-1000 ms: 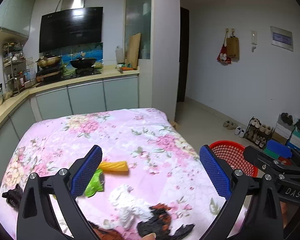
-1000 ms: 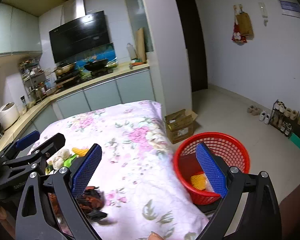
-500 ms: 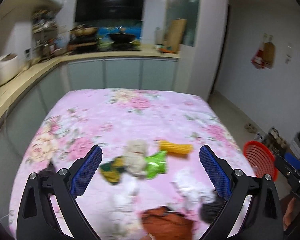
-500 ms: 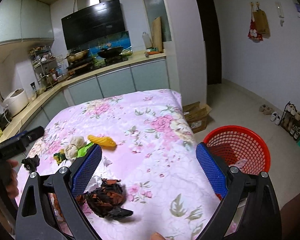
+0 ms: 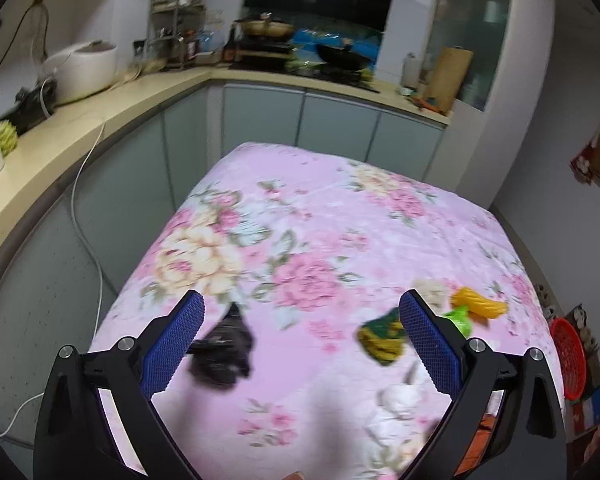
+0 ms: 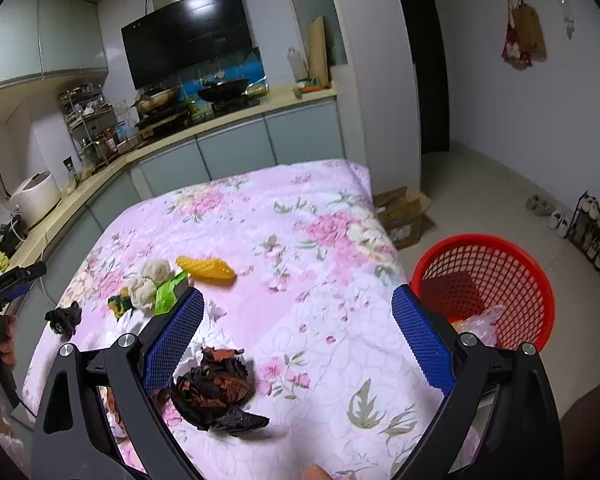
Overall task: Collect trash
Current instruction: 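Move both tools back over the bed toward the black bag and tissues, then grasp the black plastic bag with the left tool while the right tool grasps white tissues, then carry the black bag and white tissues to the red basket, then open both tools to drop the items into the basket, then move both tools back over the remaining trash on the bed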
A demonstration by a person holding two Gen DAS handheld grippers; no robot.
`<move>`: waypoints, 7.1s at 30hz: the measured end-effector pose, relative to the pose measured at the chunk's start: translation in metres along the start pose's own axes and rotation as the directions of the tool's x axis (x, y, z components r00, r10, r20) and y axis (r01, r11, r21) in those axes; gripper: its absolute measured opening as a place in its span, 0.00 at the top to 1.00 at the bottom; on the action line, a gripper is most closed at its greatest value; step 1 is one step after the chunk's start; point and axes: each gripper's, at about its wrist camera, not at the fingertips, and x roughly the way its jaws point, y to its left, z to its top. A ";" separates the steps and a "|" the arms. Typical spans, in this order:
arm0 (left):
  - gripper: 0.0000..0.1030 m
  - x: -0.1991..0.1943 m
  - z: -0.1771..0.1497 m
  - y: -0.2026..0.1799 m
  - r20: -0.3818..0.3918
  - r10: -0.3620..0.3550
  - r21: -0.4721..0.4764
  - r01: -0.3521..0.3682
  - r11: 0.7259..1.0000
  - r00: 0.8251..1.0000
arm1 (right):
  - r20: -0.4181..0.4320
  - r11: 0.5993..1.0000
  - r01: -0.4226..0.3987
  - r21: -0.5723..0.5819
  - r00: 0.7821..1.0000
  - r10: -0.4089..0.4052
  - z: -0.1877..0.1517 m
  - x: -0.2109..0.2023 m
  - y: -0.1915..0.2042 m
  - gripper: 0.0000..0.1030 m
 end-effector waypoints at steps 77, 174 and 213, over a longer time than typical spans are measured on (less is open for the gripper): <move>0.64 0.008 -0.009 -0.032 0.011 -0.098 0.083 0.096 0.992 0.995 | -0.186 0.969 -0.218 -0.113 0.963 0.195 0.041 0.079 0.075 0.79; 0.36 0.088 -0.137 -0.493 -0.488 -0.473 0.402 0.670 0.624 0.734 | -0.169 0.900 0.279 0.335 0.957 -0.234 0.012 0.065 -0.247 0.54; 0.19 -0.030 -0.028 -0.277 -0.051 -0.430 0.407 0.412 0.815 0.901 | 0.035 0.966 0.203 0.163 0.977 -0.211 0.008 -0.028 -0.113 0.26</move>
